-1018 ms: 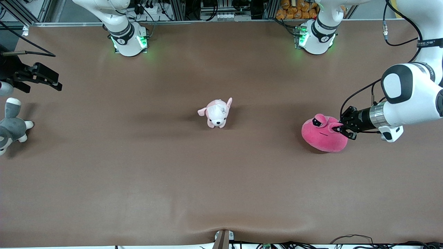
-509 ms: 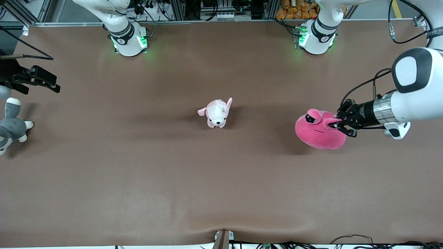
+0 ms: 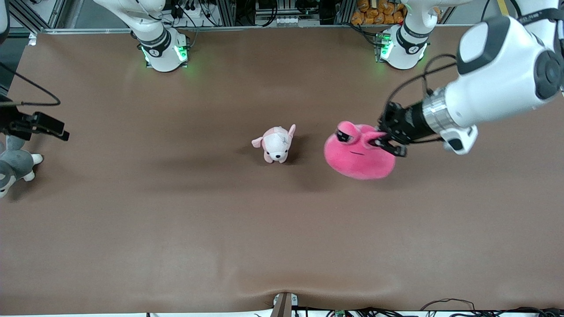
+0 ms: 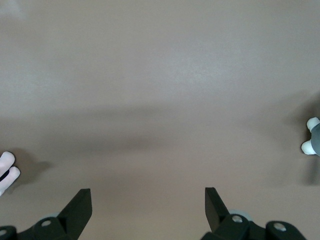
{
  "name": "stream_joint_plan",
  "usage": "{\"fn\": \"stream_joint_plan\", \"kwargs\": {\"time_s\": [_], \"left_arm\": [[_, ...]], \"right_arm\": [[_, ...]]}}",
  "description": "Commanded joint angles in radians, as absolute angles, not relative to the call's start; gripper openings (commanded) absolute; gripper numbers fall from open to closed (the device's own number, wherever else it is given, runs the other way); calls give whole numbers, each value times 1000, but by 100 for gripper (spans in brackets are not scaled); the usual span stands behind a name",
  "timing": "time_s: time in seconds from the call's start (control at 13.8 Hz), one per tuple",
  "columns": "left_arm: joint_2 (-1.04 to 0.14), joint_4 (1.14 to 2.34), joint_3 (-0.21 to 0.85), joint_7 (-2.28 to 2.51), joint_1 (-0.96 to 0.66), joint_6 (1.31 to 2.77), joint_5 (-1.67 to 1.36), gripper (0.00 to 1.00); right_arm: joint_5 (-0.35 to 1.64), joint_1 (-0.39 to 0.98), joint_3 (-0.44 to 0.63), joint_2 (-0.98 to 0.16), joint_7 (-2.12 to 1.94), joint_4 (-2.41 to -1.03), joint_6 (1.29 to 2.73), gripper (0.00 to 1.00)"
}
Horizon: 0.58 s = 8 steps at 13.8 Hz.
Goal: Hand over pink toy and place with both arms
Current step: 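Carry the pink plush toward center while the right gripper reaches toward it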
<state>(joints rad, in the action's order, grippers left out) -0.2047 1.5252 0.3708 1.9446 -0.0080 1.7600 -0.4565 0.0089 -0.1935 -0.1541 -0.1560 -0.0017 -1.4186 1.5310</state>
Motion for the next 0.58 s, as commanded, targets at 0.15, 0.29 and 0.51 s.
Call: {"fn": "stream_joint_plan", "kwargs": {"time_s": [0.15,0.29,0.51], "left_arm": [[-210,1434,455,2117,-18,1753,-531,0],[-213,1424,501,2186,-26,1801,-531,0],[-218,1422,526,2262,-67,1880,-529,0]], "right_arm": [[20,-161,-179,-173,49,-1379,1517,100],[105,-121,-178,-172,302,-1379,1506,100],[246,-65,-179,-169,851,-1381,1431,100]]}}
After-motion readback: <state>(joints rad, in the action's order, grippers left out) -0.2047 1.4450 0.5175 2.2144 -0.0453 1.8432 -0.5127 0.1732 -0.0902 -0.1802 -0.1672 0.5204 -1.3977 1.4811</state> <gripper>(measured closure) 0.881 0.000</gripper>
